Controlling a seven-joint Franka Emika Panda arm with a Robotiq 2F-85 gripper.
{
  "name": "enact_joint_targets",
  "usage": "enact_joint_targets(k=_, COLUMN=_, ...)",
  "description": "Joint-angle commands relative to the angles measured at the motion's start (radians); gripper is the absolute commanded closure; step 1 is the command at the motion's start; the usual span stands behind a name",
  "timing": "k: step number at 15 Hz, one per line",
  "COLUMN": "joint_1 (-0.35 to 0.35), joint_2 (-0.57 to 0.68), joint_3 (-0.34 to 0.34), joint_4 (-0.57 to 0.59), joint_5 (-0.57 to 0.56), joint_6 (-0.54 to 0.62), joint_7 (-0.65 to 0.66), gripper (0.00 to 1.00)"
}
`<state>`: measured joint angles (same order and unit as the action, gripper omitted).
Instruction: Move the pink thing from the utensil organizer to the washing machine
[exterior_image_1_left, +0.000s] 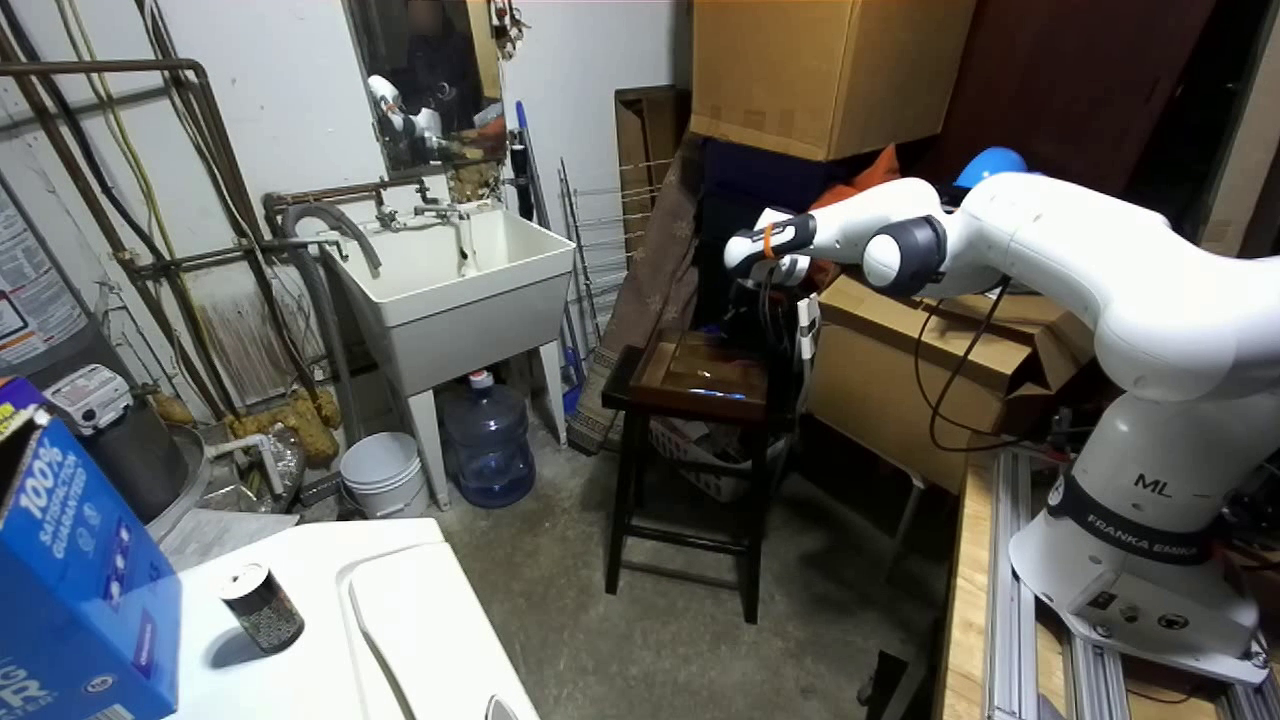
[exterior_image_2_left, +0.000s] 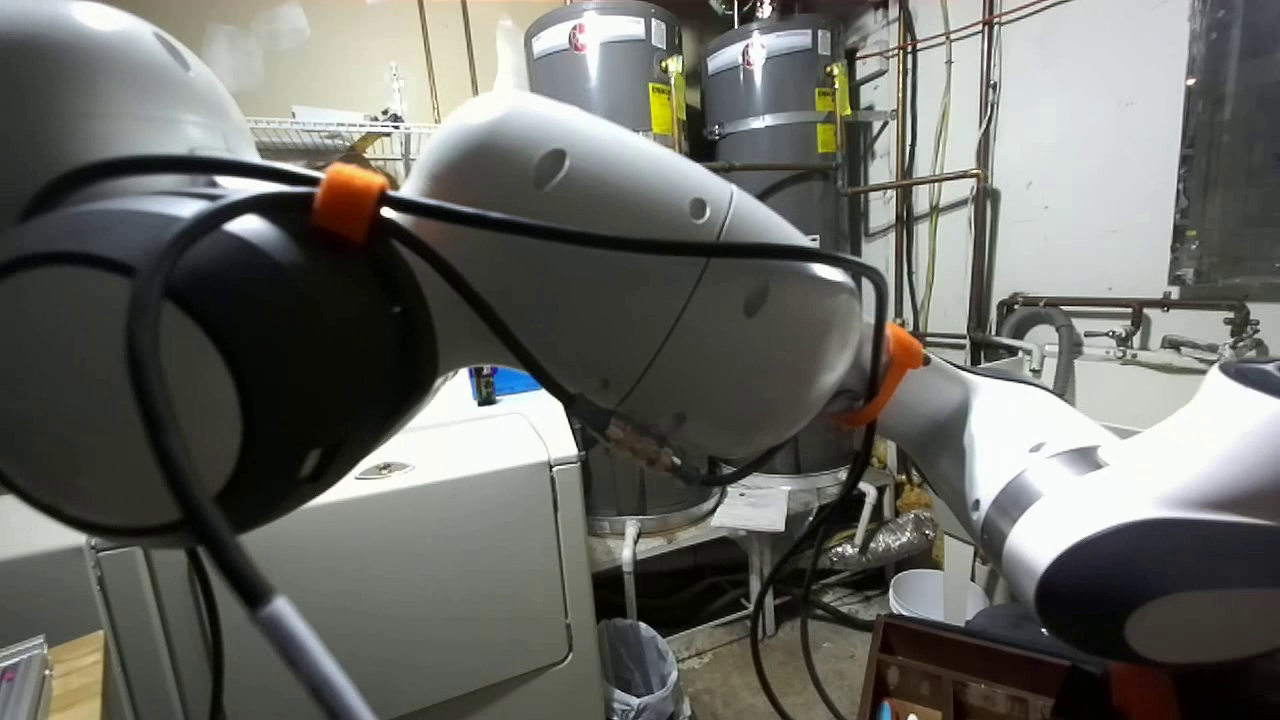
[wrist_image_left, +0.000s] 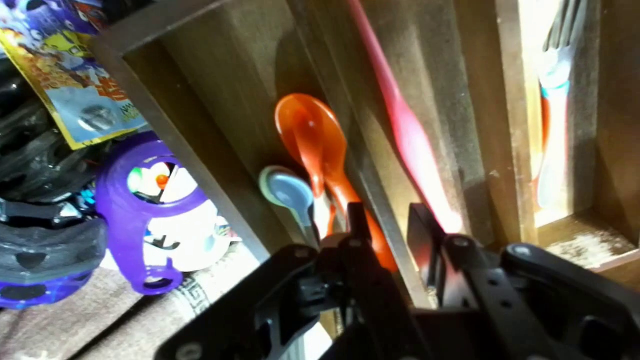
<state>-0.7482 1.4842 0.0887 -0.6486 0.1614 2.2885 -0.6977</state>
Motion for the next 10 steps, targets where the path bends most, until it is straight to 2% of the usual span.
enact_joint_targets(k=1, joint_1=0.047, joint_2=0.0, joint_3=-0.016, joint_4=-0.003, joint_5=-0.048, joint_6=-0.05, joint_7=-0.106, gripper=0.68)
enact_joint_targets(k=5, joint_1=0.096, joint_2=0.005, joint_3=-0.077, joint_4=-0.024, joint_5=-0.096, joint_6=-0.031, joint_7=-0.099, gripper=0.66)
enact_joint_targets(k=9, joint_1=0.106, joint_2=0.008, joint_3=-0.112, joint_4=-0.043, joint_5=-0.134, joint_6=-0.035, joint_7=-0.104, gripper=0.67)
enact_joint_targets(k=10, joint_1=0.109, joint_2=-0.011, joint_3=-0.12, joint_4=-0.083, joint_5=-0.138, joint_6=-0.017, joint_7=-0.109, gripper=0.66)
